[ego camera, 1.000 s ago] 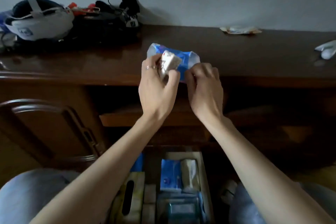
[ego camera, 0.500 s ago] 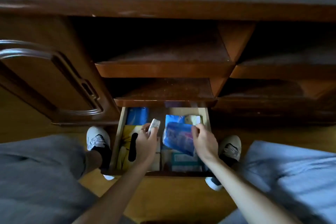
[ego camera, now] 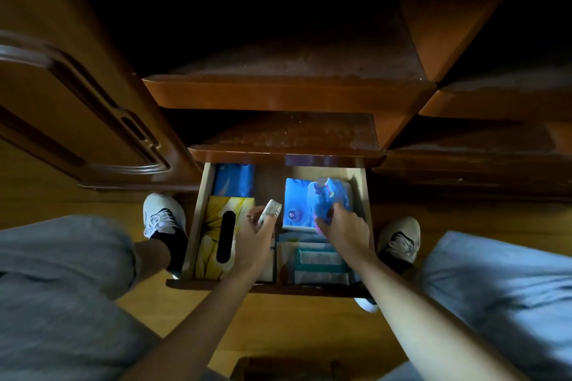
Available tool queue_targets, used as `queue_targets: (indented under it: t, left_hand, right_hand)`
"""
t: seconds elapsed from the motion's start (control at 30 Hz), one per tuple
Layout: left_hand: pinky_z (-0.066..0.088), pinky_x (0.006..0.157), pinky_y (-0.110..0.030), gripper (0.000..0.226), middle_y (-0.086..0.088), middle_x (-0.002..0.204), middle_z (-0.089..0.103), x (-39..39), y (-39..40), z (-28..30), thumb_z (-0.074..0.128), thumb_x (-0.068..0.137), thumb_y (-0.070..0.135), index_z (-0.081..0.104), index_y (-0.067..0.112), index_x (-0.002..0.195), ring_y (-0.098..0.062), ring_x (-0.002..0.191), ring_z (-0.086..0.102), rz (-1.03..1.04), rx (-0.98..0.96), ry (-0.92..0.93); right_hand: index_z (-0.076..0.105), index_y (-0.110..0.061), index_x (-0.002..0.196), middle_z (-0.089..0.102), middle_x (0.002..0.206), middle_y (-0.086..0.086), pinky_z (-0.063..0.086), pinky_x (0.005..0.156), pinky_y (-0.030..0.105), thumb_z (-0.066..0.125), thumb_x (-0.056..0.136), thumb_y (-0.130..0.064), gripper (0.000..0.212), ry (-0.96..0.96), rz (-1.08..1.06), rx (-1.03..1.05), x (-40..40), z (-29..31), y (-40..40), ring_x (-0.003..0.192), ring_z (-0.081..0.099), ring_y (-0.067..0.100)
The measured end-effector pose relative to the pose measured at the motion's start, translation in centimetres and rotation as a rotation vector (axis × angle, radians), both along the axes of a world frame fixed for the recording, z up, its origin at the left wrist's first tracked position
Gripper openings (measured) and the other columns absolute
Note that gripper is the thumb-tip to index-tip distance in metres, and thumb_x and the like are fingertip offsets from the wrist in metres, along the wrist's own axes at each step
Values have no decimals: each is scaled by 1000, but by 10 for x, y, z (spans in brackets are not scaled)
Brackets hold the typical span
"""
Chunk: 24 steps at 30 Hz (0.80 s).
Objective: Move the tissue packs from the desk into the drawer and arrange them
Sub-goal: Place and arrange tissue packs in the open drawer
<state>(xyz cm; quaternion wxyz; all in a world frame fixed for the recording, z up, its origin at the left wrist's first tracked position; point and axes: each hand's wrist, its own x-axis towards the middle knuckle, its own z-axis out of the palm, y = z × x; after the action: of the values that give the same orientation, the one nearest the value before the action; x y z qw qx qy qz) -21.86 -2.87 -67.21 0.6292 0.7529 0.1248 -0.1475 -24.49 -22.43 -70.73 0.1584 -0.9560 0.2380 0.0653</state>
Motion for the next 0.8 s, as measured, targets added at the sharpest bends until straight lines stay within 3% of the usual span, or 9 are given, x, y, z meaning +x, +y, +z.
queue_targets:
  t: [0.1,0.17,0.4,0.5,0.6,0.7,0.8]
  left_hand:
    - [50,55,-23,12,12,65,67,3,3,-8,61,96,24,64,35,92,-2,60,62,15,-1,35]
    - [50,54,-18,12,10,69,67,3,4,-11,62,96,24,64,35,92,-1,60,62,23,-2,34]
    - [47,50,-13,8,5,72,67,6,3,-18,63,96,27,62,35,94,-1,60,63,5,17,19]
    - [48,51,-15,10,10,72,69,7,2,-19,61,97,29,61,39,95,-1,62,63,-7,15,5]
    - [51,57,-16,11,9,84,70,10,2,-21,61,97,30,59,39,103,-4,72,66,61,2,-14]
    - [50,56,-13,19,5,89,68,15,6,-23,61,96,31,58,30,114,0,72,65,178,20,-20]
    - [51,60,-16,18,4,92,67,20,15,-23,58,98,27,56,27,115,3,73,64,239,-3,-23]
  right_hand:
    - [56,-24,87,66,79,-3,42,54,26,59,94,-51,28,30,-19,4,8,-10,3,74,70,21]
    - [51,-24,83,62,72,-2,37,52,26,55,97,-45,26,-24,38,-67,14,-11,3,69,69,23]
    - [57,-23,100,73,92,7,45,63,32,57,96,-35,13,61,75,-148,45,-6,1,85,71,28]
    - [57,-20,102,70,84,5,51,62,31,56,98,-36,16,-11,142,-156,44,-5,7,74,70,24]
    - [44,-20,79,52,59,2,40,50,27,63,89,-30,24,-155,188,-94,43,3,25,53,60,24]
    - [37,-22,76,44,57,-1,34,51,29,63,87,-30,30,-186,278,7,51,8,47,49,49,24]
    - [38,-20,75,42,55,0,28,53,30,66,86,-29,31,-225,234,115,68,9,66,51,46,29]
